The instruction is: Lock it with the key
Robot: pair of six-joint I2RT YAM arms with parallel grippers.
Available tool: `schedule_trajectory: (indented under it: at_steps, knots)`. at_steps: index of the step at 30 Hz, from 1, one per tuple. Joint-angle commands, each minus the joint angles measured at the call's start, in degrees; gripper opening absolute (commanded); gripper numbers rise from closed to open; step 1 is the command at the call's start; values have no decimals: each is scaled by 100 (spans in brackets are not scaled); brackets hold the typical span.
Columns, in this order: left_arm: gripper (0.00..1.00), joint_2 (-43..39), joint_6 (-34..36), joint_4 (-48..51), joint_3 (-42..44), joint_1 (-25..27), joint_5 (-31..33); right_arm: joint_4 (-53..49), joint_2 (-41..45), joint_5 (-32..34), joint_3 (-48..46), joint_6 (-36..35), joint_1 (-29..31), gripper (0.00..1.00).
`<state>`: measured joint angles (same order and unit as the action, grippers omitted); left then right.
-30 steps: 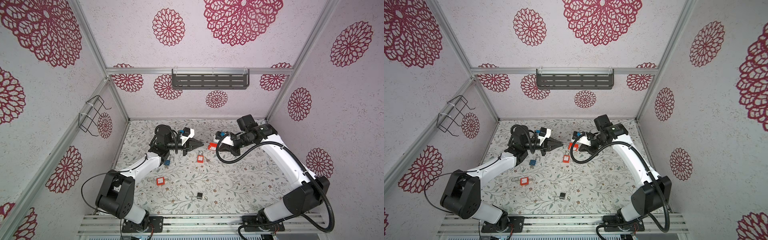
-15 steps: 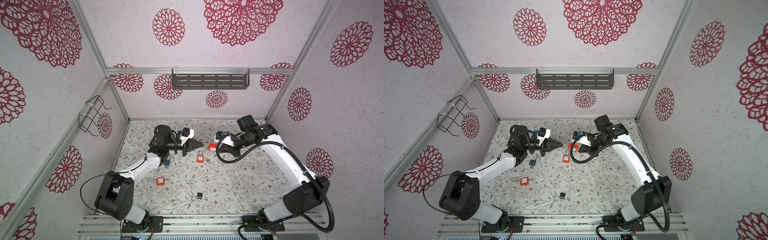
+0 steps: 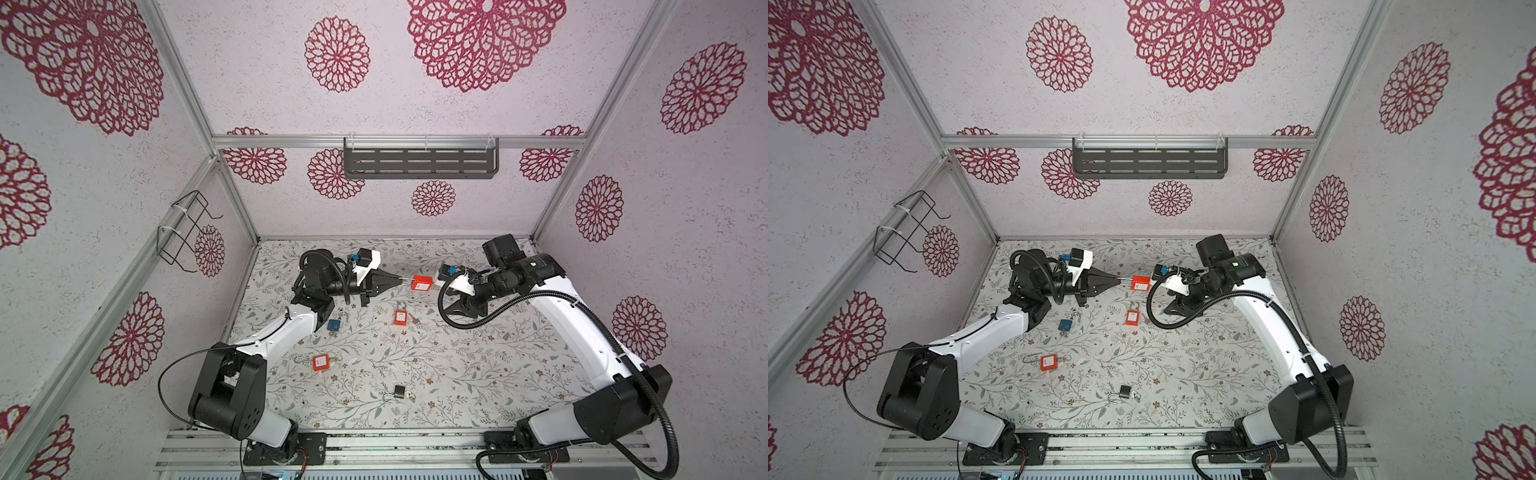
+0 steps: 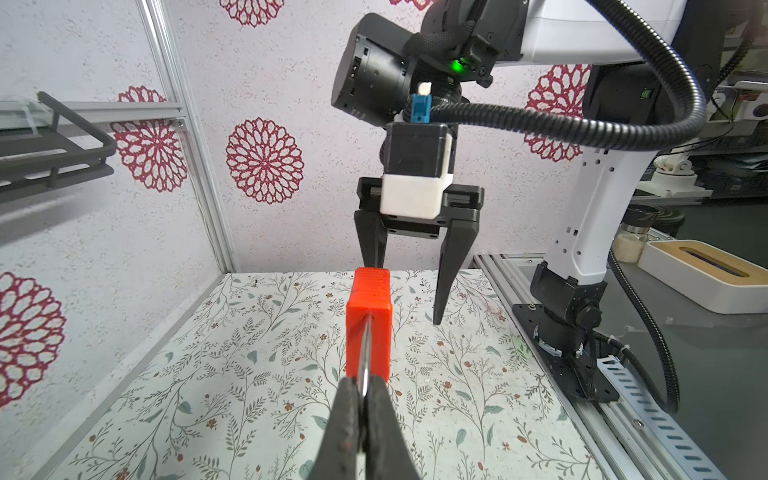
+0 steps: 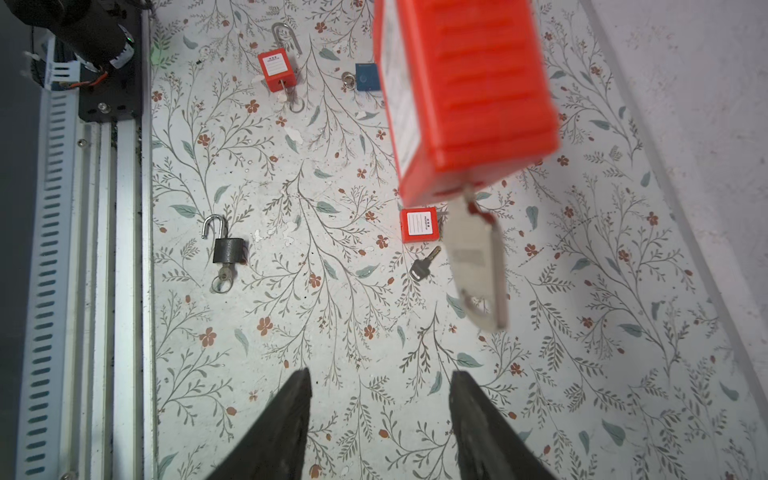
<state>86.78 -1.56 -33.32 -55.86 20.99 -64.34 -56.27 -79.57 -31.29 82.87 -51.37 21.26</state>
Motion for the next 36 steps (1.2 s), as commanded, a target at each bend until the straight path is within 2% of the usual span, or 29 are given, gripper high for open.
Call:
schedule_trajectory:
  at_steps: [1,8,12,15,28,36]
  knots:
    - [0,-116,-220,-289,-92,-17,-171,920,631,-331,-457,484,-211,56]
    - [0,-99,-565,-508,-92,-9,-263,2990,1408,-1299,-1579,1526,-499,52]
    - [0,-100,-644,-553,-75,42,-264,3632,1405,-1858,-1777,2011,-493,48]
    - [0,-86,-648,-530,-75,104,-264,3925,1362,-2011,-1851,2249,-491,46]
    - [0,-120,-578,-444,-81,142,-242,3724,1060,-2311,-1687,2326,-491,24]
    - [0,-163,-465,-281,-70,166,-268,3737,1030,-2353,-1647,2286,-493,19]
